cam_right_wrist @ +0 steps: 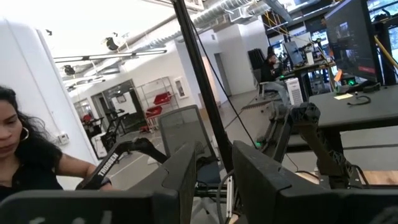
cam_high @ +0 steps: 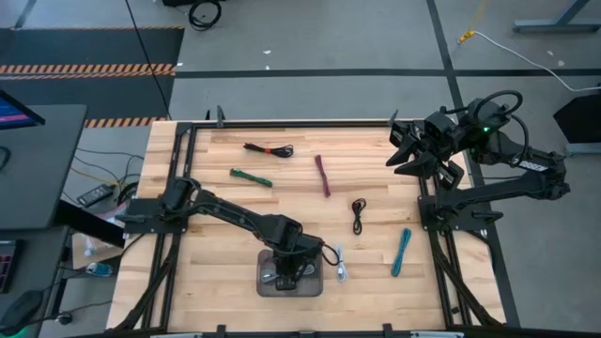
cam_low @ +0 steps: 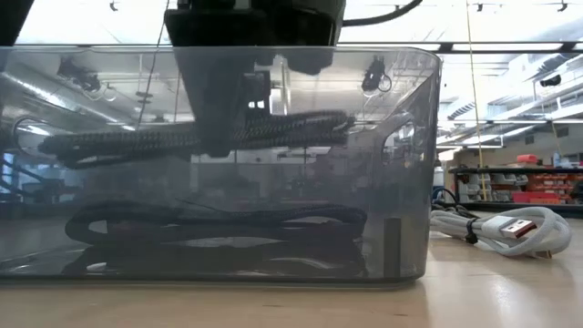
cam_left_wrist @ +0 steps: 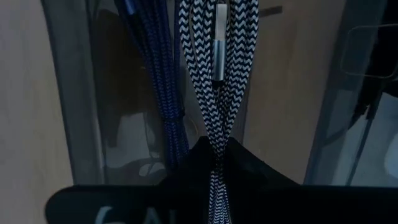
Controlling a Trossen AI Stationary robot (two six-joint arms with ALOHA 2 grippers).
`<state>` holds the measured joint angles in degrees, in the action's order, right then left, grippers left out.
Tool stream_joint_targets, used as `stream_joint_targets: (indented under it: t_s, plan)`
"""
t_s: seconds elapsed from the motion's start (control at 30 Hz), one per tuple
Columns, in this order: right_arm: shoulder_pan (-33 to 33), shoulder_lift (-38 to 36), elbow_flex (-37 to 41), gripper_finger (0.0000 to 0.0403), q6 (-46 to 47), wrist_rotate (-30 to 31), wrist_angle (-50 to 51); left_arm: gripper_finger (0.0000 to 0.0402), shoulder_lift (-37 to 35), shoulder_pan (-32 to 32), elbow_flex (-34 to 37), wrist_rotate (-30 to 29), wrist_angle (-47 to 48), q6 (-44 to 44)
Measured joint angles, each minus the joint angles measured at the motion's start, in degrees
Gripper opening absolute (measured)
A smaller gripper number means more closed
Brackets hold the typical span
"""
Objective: Pick and place USB-C Cables
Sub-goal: Put the gray charger cable into the black bin, then move the black bin to the center of the table
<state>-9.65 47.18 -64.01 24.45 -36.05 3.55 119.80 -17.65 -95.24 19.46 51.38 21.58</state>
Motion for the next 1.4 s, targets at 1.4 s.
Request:
stream_joint_targets:
  t_s: [1.4]
  plan:
    - [0.0,-0.12,-0.02,0.0113,0.72,-2.43,0.03,0.0141,-2.37,2.63,-0.07,-8.64,1.22,1.57]
